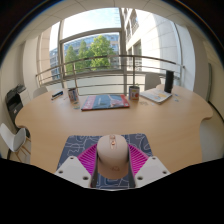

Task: Arrange mouse

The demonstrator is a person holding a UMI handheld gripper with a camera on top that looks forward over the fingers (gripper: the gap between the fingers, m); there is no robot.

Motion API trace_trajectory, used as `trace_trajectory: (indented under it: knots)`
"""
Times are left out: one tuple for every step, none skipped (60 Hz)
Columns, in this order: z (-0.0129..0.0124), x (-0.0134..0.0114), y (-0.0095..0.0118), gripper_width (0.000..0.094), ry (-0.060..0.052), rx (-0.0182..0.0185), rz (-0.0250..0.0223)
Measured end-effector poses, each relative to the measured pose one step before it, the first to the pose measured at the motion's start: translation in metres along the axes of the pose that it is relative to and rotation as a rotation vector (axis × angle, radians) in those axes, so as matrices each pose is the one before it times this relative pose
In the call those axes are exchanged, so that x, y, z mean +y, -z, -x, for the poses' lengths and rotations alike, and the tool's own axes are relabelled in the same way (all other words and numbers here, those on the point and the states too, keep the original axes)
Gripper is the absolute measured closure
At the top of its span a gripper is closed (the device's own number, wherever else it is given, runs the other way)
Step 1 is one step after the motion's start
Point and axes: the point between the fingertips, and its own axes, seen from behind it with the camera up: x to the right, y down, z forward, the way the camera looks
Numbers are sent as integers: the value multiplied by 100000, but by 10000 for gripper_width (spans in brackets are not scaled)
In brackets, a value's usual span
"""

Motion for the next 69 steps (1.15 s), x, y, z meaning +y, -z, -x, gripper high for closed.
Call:
trace_trajectory:
  knots:
    - [49, 660, -285, 506, 388, 446, 1420]
    - [36, 630, -294, 503, 479, 507, 1307]
    - [73, 602, -233, 491, 469, 453, 1202]
    - [50, 530, -186, 484, 359, 336, 1101]
    - [-74, 926, -980, 480, 100, 86, 533]
    - [280, 534, 69, 478, 117, 145, 656]
    - [27, 318, -163, 467, -71, 47, 523]
    - [12, 259, -115, 460, -158, 75, 393]
    - [59, 236, -76, 447, 1, 18, 441]
    - [49, 220, -55, 438, 131, -24, 482]
    - [63, 213, -31, 426, 207, -79, 610]
    - [-159, 132, -292, 415, 146, -83, 766]
    - [129, 397, 35, 401, 167, 295, 395]
    - [7, 136, 70, 382, 153, 186, 383]
    - [-48, 25, 122, 361, 186, 323, 248]
    - [-97, -30, 188, 329, 195, 411, 84]
    - [-5, -179, 299, 287, 132, 151, -300]
    - [66, -289, 366, 239, 140, -103, -714]
    - [87, -329, 414, 191, 223, -149, -847]
    - [76, -323, 449, 143, 314, -128, -827]
    - [-116, -718, 475, 94, 413, -134, -283]
    - [78, -186, 502, 74, 389, 251, -1173]
    - [-13, -325, 621, 99, 418, 401, -915]
    - [62, -368, 951, 110, 406, 542, -411]
    - [-31, -302, 737, 107, 533, 500, -524]
    - [-4, -348, 727, 98, 477, 497, -497]
    - [-9, -356, 774, 87, 388, 364, -597]
    - [37, -373, 792, 78, 289, 205, -597]
    - [111, -342, 766, 78, 255, 63, -576]
    - [131, -324, 795, 83, 290, -31, -547]
    - [81, -354, 878, 87, 221, 1, -529]
    - [-222, -394, 1022, 89, 137, -173, -682]
    - [96, -271, 802, 89, 17, -107, -582]
    - [192, -245, 758, 90, 71, 48, -347]
    - [69, -223, 786, 89, 134, -27, -487]
    - [51, -233, 743, 88, 136, -18, -577]
    - [45, -212, 775, 91, 188, 27, -541]
    - [-22, -172, 777, 90, 296, 166, -445]
    - [-36, -111, 738, 92, 411, 255, -348]
    - [-38, -81, 793, 90, 460, 290, -319]
    - [-37, -83, 747, 90, 323, 246, -344]
    - [9, -77, 773, 89, 154, 211, -313]
    - [-20, -23, 697, 89, -29, 67, -270]
    - [-5, -9, 662, 89, -147, -4, -267]
    - [110, -72, 1039, 89, -324, -146, -114]
    - [-8, 58, 601, 91, -319, -158, 20]
    - [-57, 192, 545, 90, -338, -209, 166]
    - [43, 66, 443, 89, -395, -278, 134]
    - [45, 146, 516, 91, -359, -245, 106]
    - [-23, 234, 526, 92, -337, -121, 193]
    - [-47, 252, 497, 90, -318, -42, 265]
    - [-59, 258, 491, 89, -245, 39, 226]
    - [-69, 202, 474, 89, -60, 149, -35]
    - [-67, 213, 465, 89, 138, 188, -76]
    - [70, 455, 572, 89, 226, 203, -30]
    - [-25, 274, 425, 90, 233, 108, 220]
    - [28, 293, 370, 91, -8, -113, 270]
    - [52, 258, 367, 91, -289, -306, 292]
    - [74, 277, 317, 89, -381, -378, 220]
    - [64, 214, 312, 91, -249, -233, 166]
    - [16, 214, 297, 91, -49, -97, 108]
    - [22, 193, 247, 92, 0, -32, 95]
    - [20, 201, 256, 92, 3, 16, 103]
    - [28, 183, 207, 91, 189, 58, 117]
    - [24, 174, 235, 90, 260, 47, 77]
    - [28, 137, 173, 92, 258, -26, 52]
    - [36, 118, 190, 91, 136, -55, 85]
    - [52, 116, 151, 89, -12, -153, 143]
    - [65, 104, 101, 90, -99, -237, 149]
